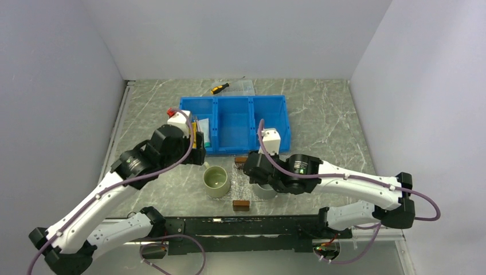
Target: Prepare toiletry sets of a toothbrush and toothpaste on the tray
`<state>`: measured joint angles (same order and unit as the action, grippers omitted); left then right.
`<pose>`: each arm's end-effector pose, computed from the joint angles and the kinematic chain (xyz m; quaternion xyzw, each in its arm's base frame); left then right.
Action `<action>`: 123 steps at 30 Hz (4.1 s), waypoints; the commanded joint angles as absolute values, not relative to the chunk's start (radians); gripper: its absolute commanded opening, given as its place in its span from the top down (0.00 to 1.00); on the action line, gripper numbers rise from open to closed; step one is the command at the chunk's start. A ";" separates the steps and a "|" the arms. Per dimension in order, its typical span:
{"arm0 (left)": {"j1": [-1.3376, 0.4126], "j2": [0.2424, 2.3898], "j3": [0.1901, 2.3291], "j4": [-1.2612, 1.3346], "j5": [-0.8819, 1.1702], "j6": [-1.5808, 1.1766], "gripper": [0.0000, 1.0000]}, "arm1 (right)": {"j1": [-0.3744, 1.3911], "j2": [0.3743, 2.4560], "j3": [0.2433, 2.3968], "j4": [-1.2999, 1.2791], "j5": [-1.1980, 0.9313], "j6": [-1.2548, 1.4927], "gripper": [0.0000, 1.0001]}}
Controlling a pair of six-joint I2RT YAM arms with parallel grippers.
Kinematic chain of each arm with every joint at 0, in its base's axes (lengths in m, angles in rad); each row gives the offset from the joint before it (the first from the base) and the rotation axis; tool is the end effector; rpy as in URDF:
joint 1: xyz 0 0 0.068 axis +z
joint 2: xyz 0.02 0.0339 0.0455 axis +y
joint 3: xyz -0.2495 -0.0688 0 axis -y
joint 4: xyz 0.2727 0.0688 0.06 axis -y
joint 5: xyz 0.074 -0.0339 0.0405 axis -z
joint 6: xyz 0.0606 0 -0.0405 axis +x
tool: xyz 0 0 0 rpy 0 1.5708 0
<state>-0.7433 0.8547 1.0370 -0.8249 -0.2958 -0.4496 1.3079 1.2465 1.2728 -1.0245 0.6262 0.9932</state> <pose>0.1733 -0.1353 0.3311 0.0642 0.8846 -0.1397 0.4403 0.1066 0.2594 0.3137 -0.0571 0.9150 0.1247 0.3794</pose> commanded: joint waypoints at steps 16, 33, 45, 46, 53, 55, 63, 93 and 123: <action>-0.380 1.337 1.277 -0.736 -0.038 -0.445 0.17 | 1.310 1.027 1.051 -0.896 0.595 0.948 0.51; -0.310 1.741 1.484 -0.721 0.007 -0.482 0.47 | 1.310 0.929 0.963 -0.874 0.577 0.944 0.50; -0.288 1.896 1.505 -0.678 0.087 -0.497 0.49 | 1.309 0.932 0.955 -0.901 0.597 0.943 0.49; -0.289 1.912 1.511 -0.680 0.094 -0.497 0.49 | 1.311 0.934 0.957 -0.905 0.599 0.944 0.49; -0.288 1.983 1.517 -0.654 0.148 -0.500 0.50 | 1.309 0.921 0.944 -0.913 0.588 0.953 0.49; -0.288 2.002 1.525 -0.656 0.147 -0.497 0.50 | 1.309 0.919 0.939 -0.918 0.585 0.959 0.49; -0.288 2.047 1.563 -0.685 0.144 -0.478 0.50 | 1.309 0.911 0.931 -0.913 0.581 0.968 0.49; -0.288 1.790 1.578 -0.758 0.045 -0.352 0.96 | 1.311 0.907 0.969 -0.940 0.596 0.986 0.49; -0.431 1.017 1.171 -0.898 0.324 -0.158 0.96 | 1.128 0.970 1.057 -0.570 0.087 0.743 0.43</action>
<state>-0.3626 1.1007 1.2095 -0.9081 0.2504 -0.1967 1.2186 0.9745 1.0203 -0.7120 0.3077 0.8108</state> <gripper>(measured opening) 0.210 0.572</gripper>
